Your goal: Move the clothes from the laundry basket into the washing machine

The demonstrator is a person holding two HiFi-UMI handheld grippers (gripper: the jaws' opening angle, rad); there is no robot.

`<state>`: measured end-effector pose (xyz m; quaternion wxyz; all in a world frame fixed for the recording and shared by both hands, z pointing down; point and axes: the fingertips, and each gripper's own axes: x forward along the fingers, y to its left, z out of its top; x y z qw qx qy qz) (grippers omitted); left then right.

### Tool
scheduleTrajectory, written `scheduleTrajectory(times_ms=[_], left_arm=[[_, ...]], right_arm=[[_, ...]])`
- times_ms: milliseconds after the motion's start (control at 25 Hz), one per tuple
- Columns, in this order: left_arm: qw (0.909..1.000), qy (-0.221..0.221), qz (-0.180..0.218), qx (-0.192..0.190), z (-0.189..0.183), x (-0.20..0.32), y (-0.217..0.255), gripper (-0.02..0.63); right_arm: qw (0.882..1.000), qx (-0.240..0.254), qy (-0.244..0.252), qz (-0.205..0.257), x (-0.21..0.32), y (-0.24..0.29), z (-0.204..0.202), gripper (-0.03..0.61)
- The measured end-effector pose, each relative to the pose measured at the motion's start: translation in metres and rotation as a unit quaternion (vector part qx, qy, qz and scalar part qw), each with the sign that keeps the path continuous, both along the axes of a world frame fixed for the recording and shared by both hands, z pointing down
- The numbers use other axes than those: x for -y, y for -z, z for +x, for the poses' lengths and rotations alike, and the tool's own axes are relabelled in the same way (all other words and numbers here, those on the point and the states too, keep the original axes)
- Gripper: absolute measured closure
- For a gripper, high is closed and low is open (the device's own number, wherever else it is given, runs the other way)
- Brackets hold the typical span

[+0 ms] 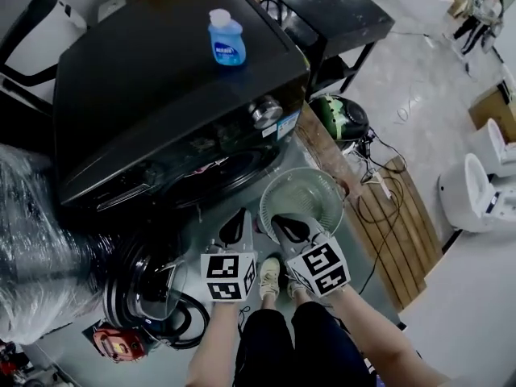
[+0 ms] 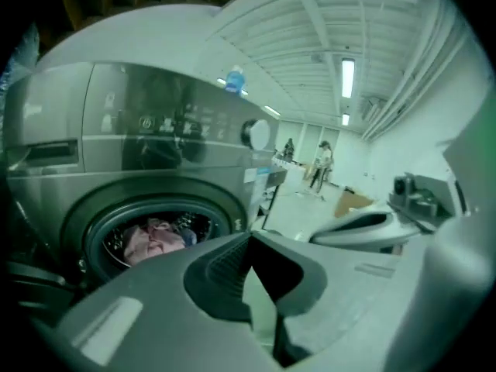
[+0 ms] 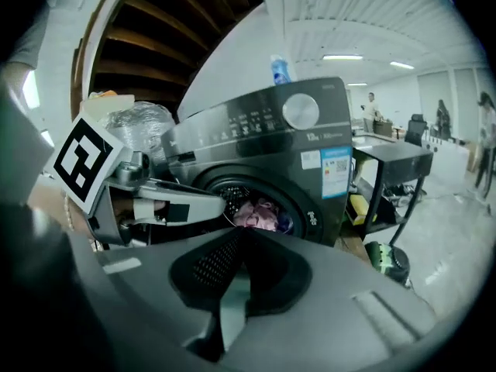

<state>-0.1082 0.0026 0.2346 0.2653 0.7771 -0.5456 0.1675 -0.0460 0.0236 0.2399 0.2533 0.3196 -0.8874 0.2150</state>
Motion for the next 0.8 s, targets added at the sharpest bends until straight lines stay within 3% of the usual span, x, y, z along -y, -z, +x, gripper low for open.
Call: scheduleTrajectory(times_ms=[160,320,520,800], left_arm=[[0.999,-0.033,-0.011,-0.028,0.02,-0.03,0.051,0.612],[0.9968,-0.064,0.012,-0.047,0.031,-0.049,0.102,0.612],[0.9965,-0.056,0.01,-0.061,0.022,-0.072,0.145,0.612],[0.9953,-0.062,0.042,-0.062,0.023,-0.085,0.192,0.612]], right_arm=[[0.999,-0.012,0.044,0.03,-0.02,0.06,0.003,0.552],[0.996,-0.03,0.07,0.044,-0.038,0.104,0.011,0.552],[0.997,-0.003,0.06,0.043,-0.06,0.16,0.02,0.552],[0.994,0.015,0.063,0.085,-0.072,0.219,0.03,0.552]])
